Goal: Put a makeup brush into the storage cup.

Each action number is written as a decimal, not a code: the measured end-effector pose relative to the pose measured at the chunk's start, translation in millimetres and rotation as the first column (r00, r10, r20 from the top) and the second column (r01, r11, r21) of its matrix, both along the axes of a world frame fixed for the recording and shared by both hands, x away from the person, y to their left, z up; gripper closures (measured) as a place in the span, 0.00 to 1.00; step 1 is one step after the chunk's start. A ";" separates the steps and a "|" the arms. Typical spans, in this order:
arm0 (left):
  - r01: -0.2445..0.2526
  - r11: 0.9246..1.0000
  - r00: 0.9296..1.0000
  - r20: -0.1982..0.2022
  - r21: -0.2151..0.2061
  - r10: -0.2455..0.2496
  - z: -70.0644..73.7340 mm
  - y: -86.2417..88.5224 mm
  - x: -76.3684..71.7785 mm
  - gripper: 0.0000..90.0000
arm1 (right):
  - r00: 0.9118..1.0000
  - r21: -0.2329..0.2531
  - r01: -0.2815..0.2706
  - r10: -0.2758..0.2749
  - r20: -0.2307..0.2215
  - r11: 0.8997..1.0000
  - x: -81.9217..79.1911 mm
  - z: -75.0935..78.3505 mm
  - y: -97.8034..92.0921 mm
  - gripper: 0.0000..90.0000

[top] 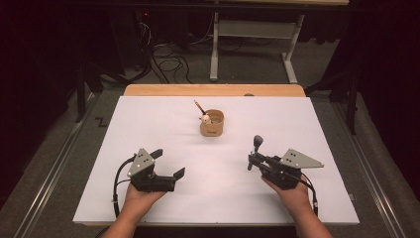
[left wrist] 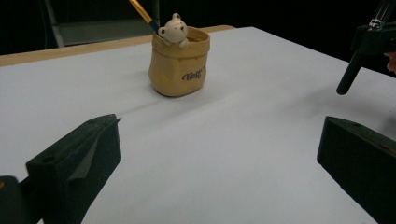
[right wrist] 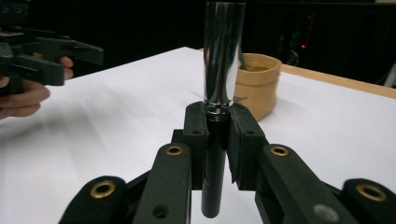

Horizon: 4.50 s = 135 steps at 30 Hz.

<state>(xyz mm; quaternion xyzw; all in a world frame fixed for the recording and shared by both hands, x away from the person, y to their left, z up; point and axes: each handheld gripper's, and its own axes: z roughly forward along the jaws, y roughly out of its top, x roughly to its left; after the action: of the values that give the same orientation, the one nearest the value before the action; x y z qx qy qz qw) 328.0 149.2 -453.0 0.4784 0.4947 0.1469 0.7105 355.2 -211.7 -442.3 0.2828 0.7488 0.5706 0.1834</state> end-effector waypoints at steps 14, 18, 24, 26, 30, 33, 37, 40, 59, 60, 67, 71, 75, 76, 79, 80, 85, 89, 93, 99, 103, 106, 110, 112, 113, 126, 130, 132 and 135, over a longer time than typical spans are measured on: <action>-0.014 0.999 1.000 0.010 0.050 0.014 -10.0 5.7 0.7 0.00 | 0.998 0.010 0.066 -0.066 0.012 0.998 6.2 1.2 -14.4 0.89; -0.014 0.999 1.000 0.008 0.046 0.013 -10.6 8.0 -0.9 0.00 | 0.996 0.031 0.086 -0.086 0.021 0.996 10.5 1.1 -12.1 0.89; -0.018 0.999 1.000 0.014 0.035 0.018 -9.3 14.1 -4.6 0.00 | 0.995 0.038 0.091 -0.092 0.024 0.995 19.3 5.1 0.8 0.89; -0.018 0.999 1.000 0.014 0.034 0.017 -9.3 15.6 -5.2 0.00 | 0.996 0.025 0.087 -0.088 0.032 0.996 23.5 5.9 5.8 0.89; -0.013 0.999 1.000 0.015 0.034 0.012 -9.2 16.2 -6.4 0.00 | 0.995 0.017 0.095 -0.096 0.031 0.995 32.3 7.9 14.3 0.89; -0.010 0.999 1.000 0.014 0.036 0.010 -9.7 16.1 -7.2 0.00 | 0.995 0.021 0.096 -0.096 0.027 0.995 37.6 10.4 19.7 0.89; -0.003 0.999 1.000 0.011 0.044 0.003 -10.5 15.4 -7.4 0.00 | 0.995 0.021 0.093 -0.094 0.045 0.995 44.7 16.5 27.3 0.89; 0.004 0.999 1.000 0.012 0.046 -0.005 -10.6 15.2 -7.4 0.00 | 0.994 0.016 0.097 -0.098 0.050 0.995 48.8 21.2 33.6 0.89; 0.018 0.999 1.000 0.008 0.032 -0.018 -11.2 16.9 -6.7 0.00 | 0.995 0.029 0.098 -0.099 0.016 0.995 86.9 22.2 74.5 0.89; 0.018 0.999 1.000 0.007 0.033 -0.019 -11.2 16.9 -7.0 0.00 | 0.995 0.034 0.095 -0.095 0.015 0.995 88.9 22.1 75.5 0.89; 0.016 1.000 1.000 0.010 0.025 -0.016 -10.4 18.0 -7.3 0.00 | 0.994 0.031 0.103 -0.104 0.015 0.994 98.6 24.5 83.5 0.89; 0.013 1.000 1.000 0.011 0.028 -0.014 -9.7 19.2 -6.9 0.00 | 0.994 0.033 0.108 -0.108 0.016 0.994 105.2 26.8 88.6 0.89; 0.006 1.000 1.000 0.014 0.023 -0.006 -8.5 21.7 -7.2 0.00 | 0.993 0.038 0.116 -0.116 0.008 0.993 111.5 28.3 93.8 0.89; 0.006 1.000 1.000 0.014 0.022 -0.006 -8.4 21.9 -7.2 0.00 | 0.993 0.032 0.115 -0.116 0.010 0.993 112.7 29.1 94.7 0.89; 0.005 1.000 1.000 0.013 0.022 -0.005 -8.5 21.7 -7.4 0.00 | 0.993 0.033 0.119 -0.120 0.015 0.992 117.6 33.3 98.8 0.89; 0.005 1.000 1.000 0.014 0.023 -0.005 -8.4 21.7 -7.4 0.00 | 0.992 0.032 0.120 -0.121 0.019 0.992 119.2 34.6 99.9 0.89; 0.007 1.000 1.000 0.017 0.031 -0.008 -8.9 21.5 -7.3 0.00 | 0.991 0.022 0.135 -0.135 0.019 0.991 127.5 40.1 105.5 0.89; 0.007 0.999 1.000 0.027 0.036 -0.008 -8.1 21.0 -8.2 0.01 | 0.990 0.022 0.138 -0.139 0.018 0.990 134.4 41.4 109.6 0.89; 0.010 0.999 1.000 0.024 0.038 -0.011 -8.6 20.2 -8.7 0.01 | 0.989 0.018 0.151 -0.151 0.006 0.988 140.6 38.4 113.4 0.89; 0.012 0.999 0.999 0.029 0.037 -0.013 -7.5 19.3 -9.6 0.01 | 0.987 0.005 0.161 -0.161 -0.015 0.987 147.6 32.6 119.6 0.89; 0.011 0.999 0.999 0.033 0.035 -0.012 -6.5 19.8 -10.0 0.01 | 0.986 -0.003 0.165 -0.165 -0.021 0.986 150.1 30.2 120.9 0.89; 0.012 0.999 0.999 0.030 0.035 -0.013 -6.9 20.1 -9.7 0.01 | 0.985 -0.008 0.167 -0.168 -0.033 0.986 151.0 27.5 121.5 0.89; 0.010 0.999 1.000 0.028 0.033 -0.011 -6.6 20.7 -9.3 0.01 | 0.986 -0.024 0.163 -0.163 -0.035 0.986 152.7 23.1 122.4 0.89; 0.010 0.999 1.000 0.027 0.032 -0.011 -6.6 20.9 -9.2 0.01 | 0.986 -0.030 0.159 -0.160 -0.046 0.987 153.4 20.5 123.0 0.89; 0.009 0.999 1.000 0.027 0.032 -0.009 -6.5 21.0 -9.1 0.01 | 0.986 -0.033 0.161 -0.163 -0.049 0.986 153.6 19.3 123.6 0.89; 0.008 0.999 1.000 0.025 0.034 -0.009 -6.8 21.4 -8.7 0.01 | 0.983 -0.052 0.163 -0.167 -0.075 0.985 152.5 3.2 125.0 0.89; 0.010 0.999 1.000 0.023 0.034 -0.010 -6.6 21.0 -9.0 0.02 | 0.982 -0.061 0.163 -0.168 -0.083 0.985 151.6 -1.9 124.6 0.88; 0.010 0.999 1.000 0.026 0.036 -0.011 -6.6 21.1 -9.1 0.02 | 0.982 -0.059 0.166 -0.171 -0.085 0.984 151.0 -2.9 124.5 0.88; 0.010 0.999 1.000 0.024 0.034 -0.010 -6.6 21.1 -9.1 0.02 | 0.981 -0.059 0.168 -0.173 -0.088 0.984 150.6 -4.5 123.7 0.88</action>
<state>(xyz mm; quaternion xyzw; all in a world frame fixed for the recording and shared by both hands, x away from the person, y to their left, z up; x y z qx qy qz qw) 318.9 170.3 -459.7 0.4913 0.4812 0.1574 0.7088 505.8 -88.1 -446.8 0.3675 0.7439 0.5196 0.2039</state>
